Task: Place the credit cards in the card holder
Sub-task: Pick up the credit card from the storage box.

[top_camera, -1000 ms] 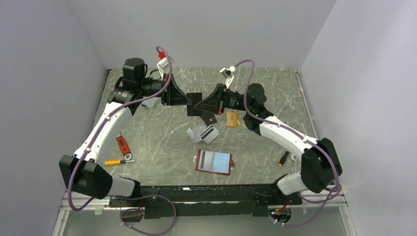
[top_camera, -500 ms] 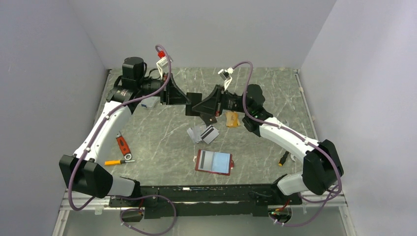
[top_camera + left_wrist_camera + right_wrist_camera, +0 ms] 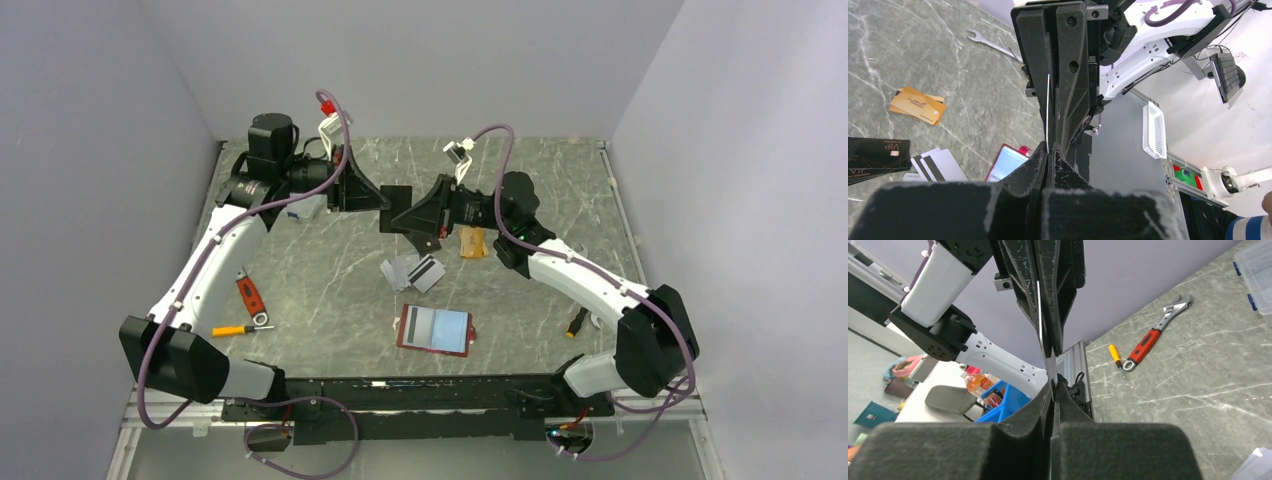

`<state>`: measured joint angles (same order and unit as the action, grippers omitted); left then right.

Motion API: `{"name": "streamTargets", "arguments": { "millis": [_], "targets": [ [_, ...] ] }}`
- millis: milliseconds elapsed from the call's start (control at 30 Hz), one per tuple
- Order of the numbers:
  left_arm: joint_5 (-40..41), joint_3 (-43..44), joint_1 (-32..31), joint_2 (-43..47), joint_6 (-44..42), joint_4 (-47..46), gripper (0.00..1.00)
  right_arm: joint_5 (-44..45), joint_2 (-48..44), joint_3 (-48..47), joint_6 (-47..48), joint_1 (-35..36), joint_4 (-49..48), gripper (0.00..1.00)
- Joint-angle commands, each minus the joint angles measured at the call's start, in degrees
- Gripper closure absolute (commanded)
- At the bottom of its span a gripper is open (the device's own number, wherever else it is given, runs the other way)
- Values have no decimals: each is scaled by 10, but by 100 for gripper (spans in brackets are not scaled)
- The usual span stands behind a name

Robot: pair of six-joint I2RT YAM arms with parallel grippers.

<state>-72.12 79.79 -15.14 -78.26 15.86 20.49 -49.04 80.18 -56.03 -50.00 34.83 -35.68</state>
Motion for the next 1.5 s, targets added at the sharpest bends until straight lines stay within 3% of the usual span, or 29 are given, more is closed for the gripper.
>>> {"name": "streamTargets", "arguments": {
  "millis": [0,267,433,667,933,1167,1467],
  "targets": [
    [0,20,0,10,-20,5,100,0,-39,-9,1,-19,-19,100],
    [5,31,0,9,-40,29,100,34,-99,7,34,-37,24,100],
    [1,28,0,8,-34,21,100,22,-100,4,24,-52,22,75],
    [-2,30,1,8,-35,23,100,14,-76,-34,22,-54,18,71],
    [-12,27,0,10,-25,14,100,3,-61,-25,9,-53,-17,60],
    [-26,21,0,6,-3,-7,100,-1,-51,-29,17,-52,-16,61],
    [-24,22,0,0,-2,-9,100,-4,-12,-53,-6,-25,-35,87]
  ]
}}
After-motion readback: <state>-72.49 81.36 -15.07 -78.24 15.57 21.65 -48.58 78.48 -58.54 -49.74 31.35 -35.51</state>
